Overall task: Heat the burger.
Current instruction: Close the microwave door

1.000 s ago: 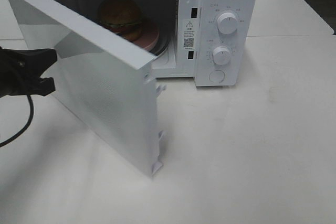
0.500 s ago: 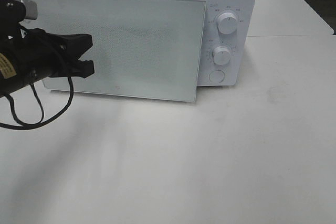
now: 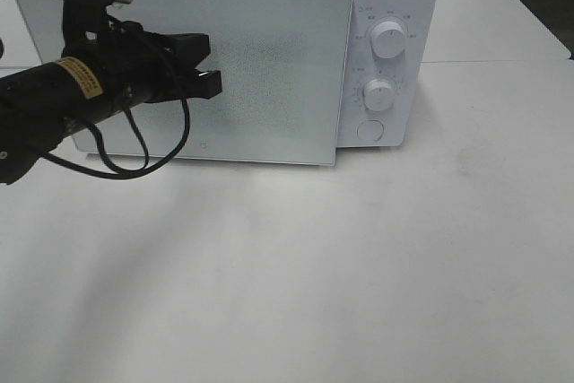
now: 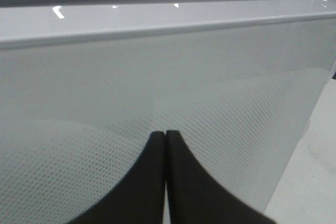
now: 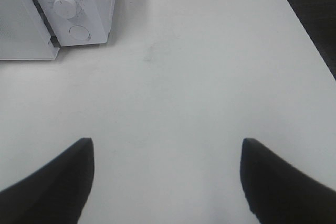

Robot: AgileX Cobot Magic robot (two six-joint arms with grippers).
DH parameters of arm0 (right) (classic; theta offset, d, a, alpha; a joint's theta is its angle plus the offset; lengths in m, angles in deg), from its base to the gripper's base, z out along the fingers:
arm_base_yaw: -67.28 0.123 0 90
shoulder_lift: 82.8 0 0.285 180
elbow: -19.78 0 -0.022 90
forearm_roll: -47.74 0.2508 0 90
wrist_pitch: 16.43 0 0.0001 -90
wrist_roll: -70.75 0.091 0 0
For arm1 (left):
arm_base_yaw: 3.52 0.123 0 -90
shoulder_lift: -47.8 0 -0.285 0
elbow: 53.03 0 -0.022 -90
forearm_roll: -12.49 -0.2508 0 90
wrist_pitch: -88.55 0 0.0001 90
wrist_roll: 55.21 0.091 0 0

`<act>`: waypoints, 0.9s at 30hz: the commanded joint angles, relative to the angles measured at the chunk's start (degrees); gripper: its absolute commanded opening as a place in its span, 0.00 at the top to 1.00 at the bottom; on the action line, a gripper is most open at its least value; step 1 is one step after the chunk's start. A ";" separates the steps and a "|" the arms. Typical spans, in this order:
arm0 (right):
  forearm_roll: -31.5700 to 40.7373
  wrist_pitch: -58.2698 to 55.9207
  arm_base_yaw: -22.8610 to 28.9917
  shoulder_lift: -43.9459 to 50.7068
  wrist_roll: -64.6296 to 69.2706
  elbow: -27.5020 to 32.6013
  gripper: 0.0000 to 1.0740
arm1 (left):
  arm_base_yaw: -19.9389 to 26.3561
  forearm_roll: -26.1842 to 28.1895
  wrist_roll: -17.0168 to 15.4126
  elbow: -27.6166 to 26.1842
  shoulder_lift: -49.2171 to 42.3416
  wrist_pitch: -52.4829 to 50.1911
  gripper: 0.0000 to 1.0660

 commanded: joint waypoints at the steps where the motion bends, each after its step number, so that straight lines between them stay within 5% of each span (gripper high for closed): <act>1: -0.11 0.52 0.00 1.49 -0.23 0.17 0.31 | -1.72 1.55 0.11 -4.07 2.23 2.12 1.00; 17: -0.11 0.52 0.00 1.49 -0.23 0.17 0.31 | -3.27 6.07 0.11 -17.25 9.74 8.08 1.00; 27: -0.11 0.52 0.00 1.49 -0.23 0.17 0.31 | -3.38 2.06 -0.97 -20.23 9.11 15.93 1.00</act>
